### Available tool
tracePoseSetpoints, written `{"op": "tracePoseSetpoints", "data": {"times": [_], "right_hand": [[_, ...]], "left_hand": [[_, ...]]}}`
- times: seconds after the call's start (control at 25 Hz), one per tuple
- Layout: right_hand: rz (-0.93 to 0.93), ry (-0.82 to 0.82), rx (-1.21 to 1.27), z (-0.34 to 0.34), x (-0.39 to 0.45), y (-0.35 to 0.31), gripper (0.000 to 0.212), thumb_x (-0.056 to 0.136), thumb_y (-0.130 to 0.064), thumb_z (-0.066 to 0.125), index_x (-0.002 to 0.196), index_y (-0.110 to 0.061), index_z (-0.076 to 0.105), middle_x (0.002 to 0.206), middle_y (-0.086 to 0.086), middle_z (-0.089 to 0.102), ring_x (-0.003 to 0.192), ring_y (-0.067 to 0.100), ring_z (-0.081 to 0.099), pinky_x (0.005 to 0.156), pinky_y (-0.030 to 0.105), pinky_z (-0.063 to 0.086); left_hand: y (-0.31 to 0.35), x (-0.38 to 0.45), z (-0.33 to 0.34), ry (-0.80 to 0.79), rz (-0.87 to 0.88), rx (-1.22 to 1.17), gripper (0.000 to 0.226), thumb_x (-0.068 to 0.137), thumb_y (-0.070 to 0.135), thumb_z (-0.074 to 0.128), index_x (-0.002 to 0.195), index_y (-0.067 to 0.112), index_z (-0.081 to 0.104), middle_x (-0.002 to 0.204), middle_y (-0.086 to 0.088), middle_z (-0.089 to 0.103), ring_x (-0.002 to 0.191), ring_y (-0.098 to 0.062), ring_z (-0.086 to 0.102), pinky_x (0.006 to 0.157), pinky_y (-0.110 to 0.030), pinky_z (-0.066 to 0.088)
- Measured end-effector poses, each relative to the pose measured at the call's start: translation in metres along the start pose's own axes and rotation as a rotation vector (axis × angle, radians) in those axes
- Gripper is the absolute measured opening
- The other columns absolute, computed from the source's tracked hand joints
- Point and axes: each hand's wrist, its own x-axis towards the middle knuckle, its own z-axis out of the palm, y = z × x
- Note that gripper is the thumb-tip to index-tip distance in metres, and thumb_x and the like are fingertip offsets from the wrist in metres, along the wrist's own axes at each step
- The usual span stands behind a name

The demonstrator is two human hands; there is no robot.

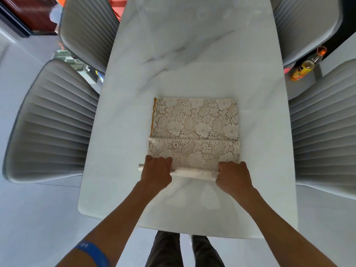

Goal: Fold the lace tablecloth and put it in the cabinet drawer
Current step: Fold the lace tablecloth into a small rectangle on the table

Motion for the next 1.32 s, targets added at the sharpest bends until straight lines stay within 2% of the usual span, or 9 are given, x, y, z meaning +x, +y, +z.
{"op": "tracePoseSetpoints", "data": {"times": [0.08,0.16,0.28,0.48,0.64,0.92,1.08,1.2,1.32], "right_hand": [[-0.011,-0.028,0.161,-0.006,-0.029,0.006,0.014,0.081,-0.025,0.049,0.067,-0.023,0.048,0.066,-0.008,0.057,0.064,0.018,0.055,0.071,0.031,0.033],[-0.013,0.046,0.277,-0.025,-0.04,0.009,0.017,0.08,-0.025,0.049,0.063,-0.022,0.052,0.057,-0.011,0.048,0.057,0.016,0.05,0.065,0.028,0.034],[-0.044,0.234,0.253,-0.062,-0.015,0.017,0.019,0.08,-0.021,0.048,0.062,-0.021,0.052,0.054,-0.012,0.045,0.056,0.017,0.045,0.07,0.031,0.034],[-0.028,0.274,0.276,-0.095,0.077,0.027,0.017,0.084,-0.017,0.047,0.086,-0.019,0.064,0.082,0.0,0.068,0.085,0.029,0.063,0.087,0.04,0.041],[0.35,0.191,0.446,-0.051,0.1,0.042,0.053,0.085,-0.029,0.06,0.134,-0.016,0.044,0.131,0.013,0.052,0.119,0.037,0.051,0.099,0.047,0.041],[0.669,0.137,1.11,0.013,0.071,0.046,0.037,0.072,-0.028,0.076,0.101,-0.009,0.061,0.096,0.006,0.069,0.087,0.026,0.066,0.078,0.04,0.057],[0.466,0.25,1.227,-0.008,0.065,0.039,0.017,0.079,-0.014,0.071,0.091,-0.01,0.059,0.089,0.01,0.067,0.086,0.026,0.066,0.067,0.037,0.052],[0.125,0.421,1.123,-0.053,0.045,0.028,0.018,0.08,-0.011,0.068,0.086,-0.017,0.051,0.077,-0.001,0.063,0.066,0.013,0.054,0.061,0.033,0.047],[-0.193,0.542,0.847,-0.123,0.028,0.019,0.02,0.081,-0.02,0.064,0.085,-0.028,0.046,0.071,-0.018,0.057,0.057,0.008,0.048,0.053,0.022,0.037]], "left_hand": [[-0.003,-0.037,-0.006,0.042,-0.008,-0.134,0.009,0.075,0.016,0.049,0.08,0.023,0.052,0.069,0.002,0.058,0.072,-0.024,0.056,0.081,-0.035,0.039],[-0.008,-0.045,-0.023,0.059,-0.025,-0.245,0.021,0.078,0.017,0.05,0.061,0.023,0.038,0.061,0.009,0.044,0.063,-0.021,0.046,0.072,-0.033,0.036],[-0.021,-0.007,-0.063,0.122,-0.037,-0.231,0.027,0.084,0.021,0.051,0.059,0.023,0.04,0.063,0.011,0.043,0.063,-0.019,0.046,0.071,-0.03,0.033],[-0.037,0.098,-0.087,0.092,-0.056,-0.222,0.009,0.082,0.017,0.052,0.089,0.016,0.058,0.085,-0.003,0.059,0.088,-0.03,0.061,0.078,-0.034,0.04],[-0.031,0.115,-0.036,0.129,-0.1,-0.152,0.061,0.081,0.018,0.055,0.138,0.017,0.034,0.139,-0.011,0.038,0.123,-0.034,0.043,0.099,-0.046,0.039],[-0.018,0.088,0.036,-0.037,-0.086,-0.227,0.068,0.1,0.04,0.037,0.155,0.029,0.0,0.164,-0.005,-0.009,0.149,-0.033,-0.001,0.116,-0.053,0.025],[-0.023,0.094,0.001,-0.157,-0.108,-0.351,0.08,0.087,0.032,0.062,0.153,0.029,0.016,0.162,-0.006,0.01,0.147,-0.033,0.014,0.108,-0.051,0.035],[-0.008,0.093,-0.058,0.126,-0.047,-0.442,0.086,0.079,0.026,0.069,0.15,0.027,0.021,0.156,-0.007,0.027,0.141,-0.031,0.027,0.109,-0.046,0.033],[0.002,0.087,-0.149,0.291,0.293,-0.821,0.093,0.071,0.028,0.08,0.147,0.036,0.028,0.153,0.003,0.036,0.14,-0.017,0.034,0.111,-0.032,0.033]]}}
